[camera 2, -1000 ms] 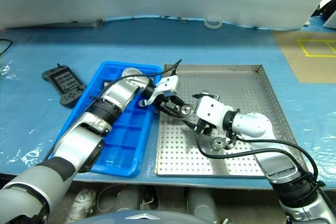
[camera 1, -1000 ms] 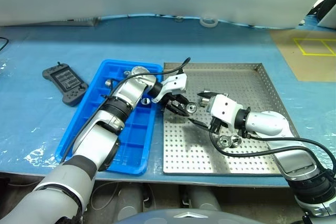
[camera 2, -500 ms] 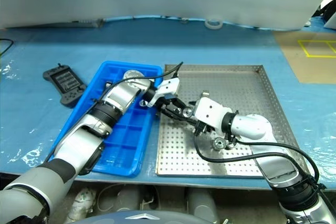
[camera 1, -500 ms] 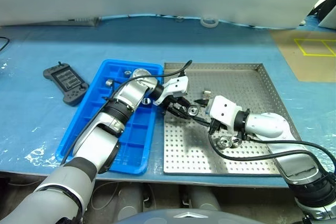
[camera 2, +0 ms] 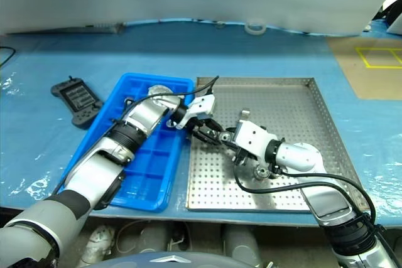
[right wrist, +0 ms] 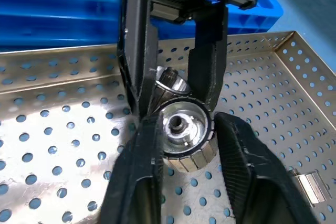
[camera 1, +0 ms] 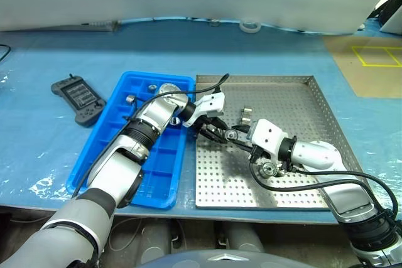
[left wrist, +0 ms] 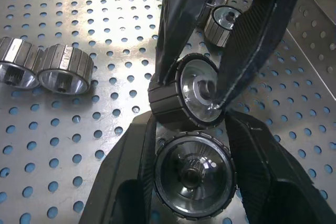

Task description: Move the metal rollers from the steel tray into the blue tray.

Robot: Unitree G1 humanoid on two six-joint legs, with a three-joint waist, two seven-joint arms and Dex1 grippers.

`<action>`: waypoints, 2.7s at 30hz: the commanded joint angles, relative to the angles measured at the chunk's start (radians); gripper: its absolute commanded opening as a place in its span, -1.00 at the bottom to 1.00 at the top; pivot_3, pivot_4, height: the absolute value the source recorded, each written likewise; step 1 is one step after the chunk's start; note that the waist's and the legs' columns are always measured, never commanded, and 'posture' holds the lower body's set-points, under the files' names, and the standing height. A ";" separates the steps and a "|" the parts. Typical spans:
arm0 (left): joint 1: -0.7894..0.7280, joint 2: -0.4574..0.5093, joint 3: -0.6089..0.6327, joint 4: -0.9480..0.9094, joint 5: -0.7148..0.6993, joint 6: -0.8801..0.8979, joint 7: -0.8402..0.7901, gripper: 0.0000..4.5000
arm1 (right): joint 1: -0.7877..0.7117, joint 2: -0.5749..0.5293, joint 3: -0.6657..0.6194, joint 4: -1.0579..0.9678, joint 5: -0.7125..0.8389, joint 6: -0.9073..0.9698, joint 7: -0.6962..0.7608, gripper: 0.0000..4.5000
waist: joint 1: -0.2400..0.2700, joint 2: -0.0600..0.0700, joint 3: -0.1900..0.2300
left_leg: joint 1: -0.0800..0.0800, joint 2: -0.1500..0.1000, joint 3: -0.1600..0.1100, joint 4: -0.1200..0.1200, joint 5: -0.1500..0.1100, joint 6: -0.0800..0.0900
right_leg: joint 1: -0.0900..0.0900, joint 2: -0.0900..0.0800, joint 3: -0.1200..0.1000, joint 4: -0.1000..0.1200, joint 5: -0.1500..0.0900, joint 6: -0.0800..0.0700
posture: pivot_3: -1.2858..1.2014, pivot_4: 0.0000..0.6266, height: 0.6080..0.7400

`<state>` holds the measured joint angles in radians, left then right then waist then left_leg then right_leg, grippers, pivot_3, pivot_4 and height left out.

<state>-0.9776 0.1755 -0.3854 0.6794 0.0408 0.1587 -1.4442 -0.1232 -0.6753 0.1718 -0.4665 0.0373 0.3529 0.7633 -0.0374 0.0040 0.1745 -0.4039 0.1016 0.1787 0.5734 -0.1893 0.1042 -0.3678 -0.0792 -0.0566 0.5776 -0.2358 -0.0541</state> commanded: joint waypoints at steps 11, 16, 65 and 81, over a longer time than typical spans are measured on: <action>-0.037 0.006 0.022 0.001 -0.020 -0.034 0.034 -0.22 | 0.052 -0.015 -0.001 0.083 -0.057 -0.127 -0.031 -0.69 | -0.002 0.000 0.000 | 0.000 0.000 0.000 0.001 0.000 0.000 | 0.000 0.000 0.000 0.001 0.000 0.000 | -0.23 -0.52 1.00; -0.049 0.036 0.068 -0.019 -0.062 0.002 0.029 -0.22 | 0.064 -0.026 -0.037 0.099 -0.067 -0.144 -0.062 -0.69 | -0.004 0.000 0.000 | 0.000 0.000 0.000 0.001 0.000 0.000 | 0.000 0.000 0.000 0.001 0.000 0.000 | -0.23 -0.52 1.00; 0.693 0.447 0.645 -0.640 -0.413 0.281 0.547 -0.22 | -0.189 0.113 0.059 0.342 -0.095 -0.244 -0.025 -0.69 | 0.064 -0.001 0.002 | 0.003 0.000 0.000 -0.001 0.002 -0.009 | -0.001 0.001 0.001 0.006 0.000 0.000 | 0.00 -0.52 1.00; 0.668 0.497 0.543 -0.491 -0.328 0.303 0.596 0.59 | -0.161 0.113 0.051 0.344 -0.106 -0.264 -0.032 -0.69 | 0.076 -0.001 0.002 | 0.012 0.000 0.000 -0.005 0.004 -0.012 | 0.003 0.001 0.003 0.009 -0.001 0.000 | -0.01 -0.52 1.00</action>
<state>-0.3110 0.6464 0.1603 0.1435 -0.3303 0.4565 -0.8780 -0.2887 -0.5603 0.2396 -0.0944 -0.0685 0.1051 0.7389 0.0386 0.0026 0.1764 -0.3904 0.1018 0.1789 0.5672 -0.1846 0.0902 -0.3649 -0.0777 -0.0532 0.5862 -0.2364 -0.0537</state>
